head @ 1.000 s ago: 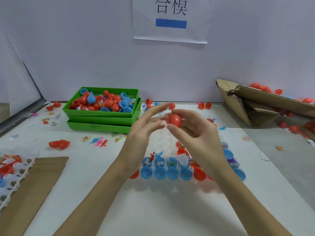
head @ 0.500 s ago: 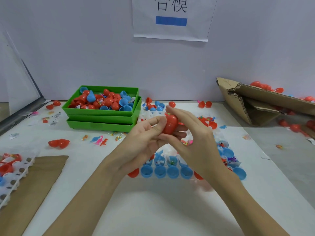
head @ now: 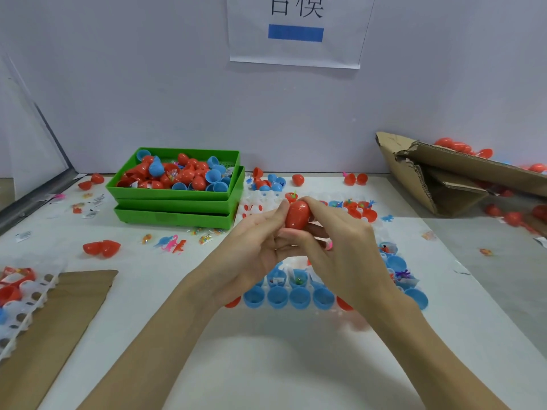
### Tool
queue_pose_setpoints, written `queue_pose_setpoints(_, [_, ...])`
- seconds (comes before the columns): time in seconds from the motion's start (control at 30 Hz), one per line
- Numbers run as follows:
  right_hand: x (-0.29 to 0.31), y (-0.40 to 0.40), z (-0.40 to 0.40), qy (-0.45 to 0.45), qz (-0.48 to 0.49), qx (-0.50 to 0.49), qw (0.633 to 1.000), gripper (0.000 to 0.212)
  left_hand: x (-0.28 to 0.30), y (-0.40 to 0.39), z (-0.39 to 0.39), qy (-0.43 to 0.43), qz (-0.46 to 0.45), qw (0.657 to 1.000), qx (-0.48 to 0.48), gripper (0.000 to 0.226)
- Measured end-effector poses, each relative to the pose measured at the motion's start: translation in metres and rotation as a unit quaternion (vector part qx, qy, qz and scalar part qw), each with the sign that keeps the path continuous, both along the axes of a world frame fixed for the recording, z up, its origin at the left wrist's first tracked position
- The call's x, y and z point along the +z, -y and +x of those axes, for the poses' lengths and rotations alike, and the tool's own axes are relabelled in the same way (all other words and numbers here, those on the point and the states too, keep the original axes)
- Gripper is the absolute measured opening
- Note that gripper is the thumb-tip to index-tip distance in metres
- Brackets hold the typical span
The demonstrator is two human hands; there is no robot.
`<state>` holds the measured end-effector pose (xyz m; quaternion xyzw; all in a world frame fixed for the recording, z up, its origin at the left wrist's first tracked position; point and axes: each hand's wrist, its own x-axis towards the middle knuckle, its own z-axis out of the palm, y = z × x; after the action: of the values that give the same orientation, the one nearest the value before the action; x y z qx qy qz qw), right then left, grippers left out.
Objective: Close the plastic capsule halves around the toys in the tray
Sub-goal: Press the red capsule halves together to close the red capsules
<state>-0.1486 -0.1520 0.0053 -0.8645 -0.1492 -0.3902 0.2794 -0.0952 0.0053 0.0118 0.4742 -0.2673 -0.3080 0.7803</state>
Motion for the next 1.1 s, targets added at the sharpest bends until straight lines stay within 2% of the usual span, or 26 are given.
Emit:
queue_pose_setpoints(0.17, [0.000,0.002,0.001,0.025,-0.023,0.005,0.999,0.042,-0.001,-0.004,0.002,0.002,0.003,1.000,0.016,0.044])
queue_pose_setpoints(0.57, [-0.004,0.001,0.002,0.048,-0.002,0.013,0.999,0.044,-0.007,0.002,0.001,-0.053,-0.040,0.997,0.036,0.040])
queue_pose_setpoints(0.73, [-0.005,0.004,0.004,0.046,0.008,0.035,0.998,0.044,-0.007,0.006,-0.002,-0.074,-0.070,0.994,0.049,0.025])
queue_pose_setpoints(0.83, [-0.006,0.005,0.005,0.049,0.016,0.040,0.998,0.045,-0.008,0.007,-0.002,-0.065,-0.073,0.994,0.056,0.030])
queue_pose_setpoints(1.0, [-0.007,0.002,0.005,0.045,0.028,0.045,0.998,0.044,-0.004,0.006,-0.001,0.008,-0.008,0.998,0.065,0.047])
queue_pose_setpoints(1.1, [-0.006,0.002,0.004,0.035,0.063,0.055,0.996,0.047,-0.002,0.003,-0.002,-0.003,-0.022,0.999,0.032,0.056])
